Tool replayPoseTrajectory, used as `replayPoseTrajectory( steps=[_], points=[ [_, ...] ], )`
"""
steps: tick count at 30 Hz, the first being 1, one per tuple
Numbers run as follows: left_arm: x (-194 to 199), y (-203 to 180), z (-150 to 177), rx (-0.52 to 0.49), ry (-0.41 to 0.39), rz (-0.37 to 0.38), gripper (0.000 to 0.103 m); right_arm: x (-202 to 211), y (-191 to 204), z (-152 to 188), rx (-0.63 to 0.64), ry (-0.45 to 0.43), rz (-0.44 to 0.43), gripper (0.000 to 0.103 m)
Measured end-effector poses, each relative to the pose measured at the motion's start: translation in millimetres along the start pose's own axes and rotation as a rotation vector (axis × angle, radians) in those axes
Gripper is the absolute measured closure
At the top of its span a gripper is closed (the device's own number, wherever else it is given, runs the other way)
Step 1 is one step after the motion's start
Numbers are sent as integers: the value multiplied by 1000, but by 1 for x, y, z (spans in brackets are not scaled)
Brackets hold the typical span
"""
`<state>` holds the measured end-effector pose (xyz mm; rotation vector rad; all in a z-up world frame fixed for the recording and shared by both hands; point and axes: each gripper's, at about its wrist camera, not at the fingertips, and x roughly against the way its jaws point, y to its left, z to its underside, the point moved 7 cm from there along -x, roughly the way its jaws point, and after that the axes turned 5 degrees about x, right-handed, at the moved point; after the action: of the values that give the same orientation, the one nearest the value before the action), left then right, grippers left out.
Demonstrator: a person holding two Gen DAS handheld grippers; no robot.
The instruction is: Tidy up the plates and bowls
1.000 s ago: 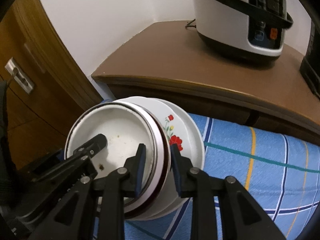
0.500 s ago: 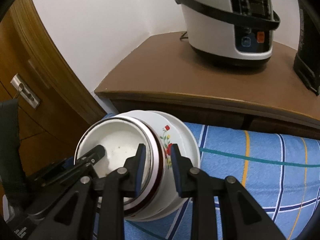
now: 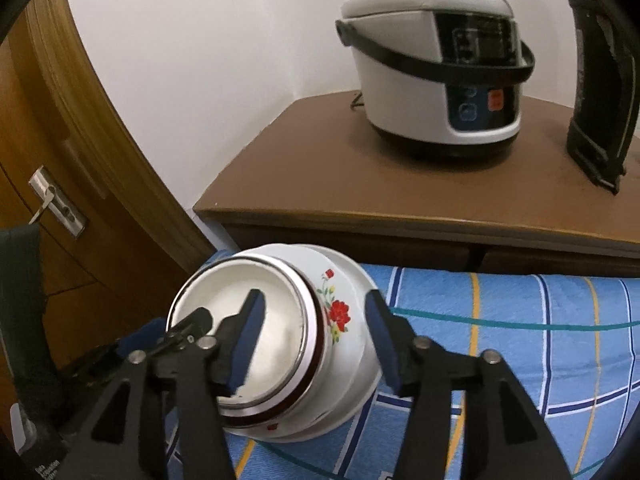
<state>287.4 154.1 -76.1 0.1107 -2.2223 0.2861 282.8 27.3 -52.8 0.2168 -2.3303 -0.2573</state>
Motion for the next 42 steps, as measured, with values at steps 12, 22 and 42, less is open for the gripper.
replayPoseTrajectory(
  steps=[12,22,42],
  points=[
    [13,12,5,44,-5,24,37,8,4,10,-9,-2,2,28],
    [30,23,17,24,-57,-3,37,21,8,24,14,-21,10,23],
    [61,27,40,-10,-145,-42,26,52,3,42,38,-111,34,14]
  ],
)
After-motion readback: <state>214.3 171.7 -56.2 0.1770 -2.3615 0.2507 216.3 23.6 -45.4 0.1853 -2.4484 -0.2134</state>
